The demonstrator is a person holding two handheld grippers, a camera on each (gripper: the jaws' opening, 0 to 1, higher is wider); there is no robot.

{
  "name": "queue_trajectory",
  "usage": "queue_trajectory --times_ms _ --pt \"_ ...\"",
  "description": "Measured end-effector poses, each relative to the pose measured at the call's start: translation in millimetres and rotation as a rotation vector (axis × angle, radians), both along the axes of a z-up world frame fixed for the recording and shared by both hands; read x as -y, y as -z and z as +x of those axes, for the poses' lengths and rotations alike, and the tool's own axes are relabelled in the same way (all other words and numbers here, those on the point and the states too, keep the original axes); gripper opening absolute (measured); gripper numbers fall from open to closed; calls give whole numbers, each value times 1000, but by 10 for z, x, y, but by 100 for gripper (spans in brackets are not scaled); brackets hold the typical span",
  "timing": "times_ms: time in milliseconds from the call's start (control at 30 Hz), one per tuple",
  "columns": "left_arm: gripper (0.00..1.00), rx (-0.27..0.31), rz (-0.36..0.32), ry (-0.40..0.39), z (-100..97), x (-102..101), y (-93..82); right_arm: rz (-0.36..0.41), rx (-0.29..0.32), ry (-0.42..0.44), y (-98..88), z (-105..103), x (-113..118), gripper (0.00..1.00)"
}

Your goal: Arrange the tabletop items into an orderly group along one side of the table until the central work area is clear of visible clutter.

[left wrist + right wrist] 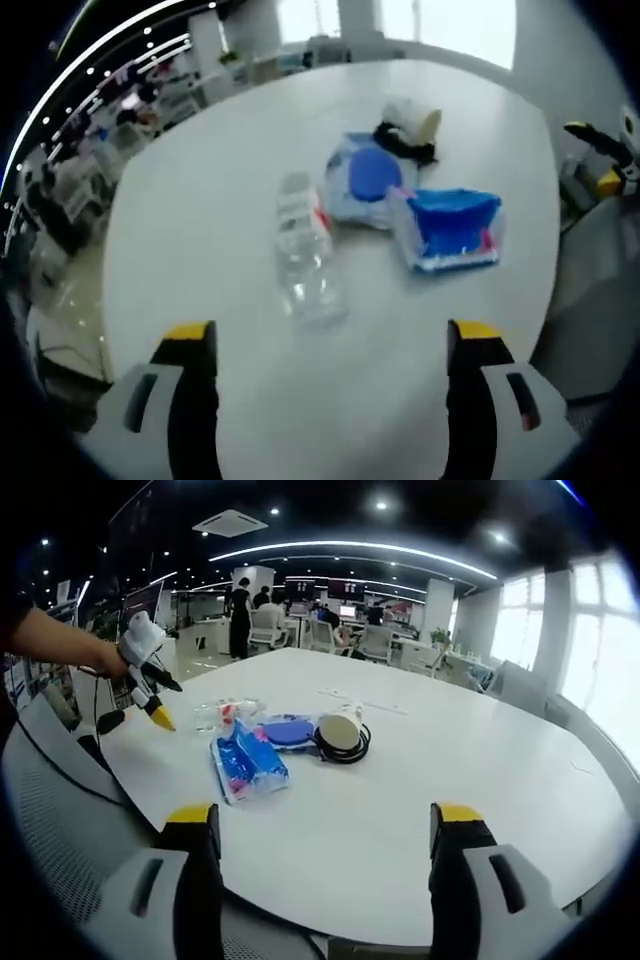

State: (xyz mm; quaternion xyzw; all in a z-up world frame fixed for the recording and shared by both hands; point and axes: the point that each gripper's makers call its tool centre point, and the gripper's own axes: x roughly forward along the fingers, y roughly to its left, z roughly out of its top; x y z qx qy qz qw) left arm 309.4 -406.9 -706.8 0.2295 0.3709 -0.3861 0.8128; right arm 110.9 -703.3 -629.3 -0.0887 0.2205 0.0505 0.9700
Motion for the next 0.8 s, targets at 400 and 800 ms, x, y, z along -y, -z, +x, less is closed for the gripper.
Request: queue_trajectory --times_ms 400,800 --pt "61 -39 -62 -85 265 127 131 -11 7 -8 -8 -1 -4 82" --pt "42 -60 -99 -130 411 259 225 -17 3 -6 -5 -5 -4 80"
